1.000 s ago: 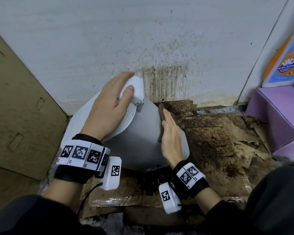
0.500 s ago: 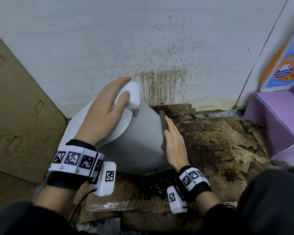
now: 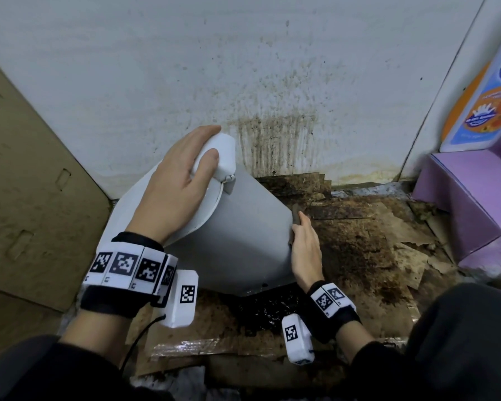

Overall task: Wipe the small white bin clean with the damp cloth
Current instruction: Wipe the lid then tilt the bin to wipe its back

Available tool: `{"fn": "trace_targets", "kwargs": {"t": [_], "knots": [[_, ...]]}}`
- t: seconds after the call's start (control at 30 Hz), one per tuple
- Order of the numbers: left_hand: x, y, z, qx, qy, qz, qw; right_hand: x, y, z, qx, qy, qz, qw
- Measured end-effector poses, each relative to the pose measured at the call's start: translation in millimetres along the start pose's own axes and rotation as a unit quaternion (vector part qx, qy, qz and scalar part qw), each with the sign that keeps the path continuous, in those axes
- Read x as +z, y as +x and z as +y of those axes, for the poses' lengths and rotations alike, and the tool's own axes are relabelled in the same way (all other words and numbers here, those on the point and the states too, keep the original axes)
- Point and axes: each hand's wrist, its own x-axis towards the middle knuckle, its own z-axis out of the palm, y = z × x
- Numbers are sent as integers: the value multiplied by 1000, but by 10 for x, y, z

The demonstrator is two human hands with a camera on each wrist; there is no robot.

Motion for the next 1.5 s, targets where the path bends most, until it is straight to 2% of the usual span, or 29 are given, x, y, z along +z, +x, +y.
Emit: {"fn": "trace_targets", "kwargs": {"t": [0.17, 0.33, 0.43, 0.57, 0.73, 0.93, 1.03, 1.2, 1.3, 1.5], "knots": [[5, 9, -8, 2, 9, 3, 1000, 165, -200, -557, -65, 31, -7, 997], [-1, 7, -15, 6, 9, 1, 1000, 317, -468, -1086, -184, 70, -77, 977], [-32, -3, -40, 0, 1, 7, 1000, 328, -455, -1044, -243, 47, -96, 964], [-43, -12, -39, -3, -10, 6, 1000, 311, -328, -812, -305, -9, -52, 951], [-58, 1, -45, -9, -14, 6, 1000, 203, -177, -324, -267, -33, -17, 963], [-26, 12, -2, -10, -20, 6, 1000, -9, -83, 361, -88, -16, 29, 996], [-4, 19, 20, -4, -16, 7, 1000, -13, -48, 406, -52, -7, 28, 998], [-52, 7, -38, -5, 6, 14, 1000, 67, -95, 158, -26, 9, 28, 999], [-49, 8, -45, -7, 10, 13, 1000, 160, -182, -127, -44, 18, 32, 998], [-9, 38, -22, 6, 18, 5, 1000, 369, -403, -868, -172, 48, -22, 984]]}}
